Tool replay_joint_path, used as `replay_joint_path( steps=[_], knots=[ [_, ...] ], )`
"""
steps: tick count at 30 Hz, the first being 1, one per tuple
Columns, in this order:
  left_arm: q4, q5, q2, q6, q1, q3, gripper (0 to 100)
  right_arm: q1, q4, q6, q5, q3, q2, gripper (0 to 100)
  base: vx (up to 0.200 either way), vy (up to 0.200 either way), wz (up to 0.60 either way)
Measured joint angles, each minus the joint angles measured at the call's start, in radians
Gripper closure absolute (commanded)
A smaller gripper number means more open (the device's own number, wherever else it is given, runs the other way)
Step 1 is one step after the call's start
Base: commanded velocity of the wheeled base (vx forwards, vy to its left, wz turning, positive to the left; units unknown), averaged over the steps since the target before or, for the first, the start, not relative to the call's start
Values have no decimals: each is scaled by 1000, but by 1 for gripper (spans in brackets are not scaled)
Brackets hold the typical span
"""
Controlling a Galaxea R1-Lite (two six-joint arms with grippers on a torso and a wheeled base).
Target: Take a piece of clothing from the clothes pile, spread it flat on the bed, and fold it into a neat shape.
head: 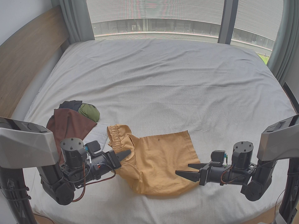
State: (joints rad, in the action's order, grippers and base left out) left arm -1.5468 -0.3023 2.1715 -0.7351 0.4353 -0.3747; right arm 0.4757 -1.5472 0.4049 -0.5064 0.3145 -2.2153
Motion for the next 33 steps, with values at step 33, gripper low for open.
replay_joint_path(
  steps=[33],
  knots=[
    [3,22,137,-21,205,-246,100,-188,5,-35,-6,54,68,0,0,0,0]
  ],
)
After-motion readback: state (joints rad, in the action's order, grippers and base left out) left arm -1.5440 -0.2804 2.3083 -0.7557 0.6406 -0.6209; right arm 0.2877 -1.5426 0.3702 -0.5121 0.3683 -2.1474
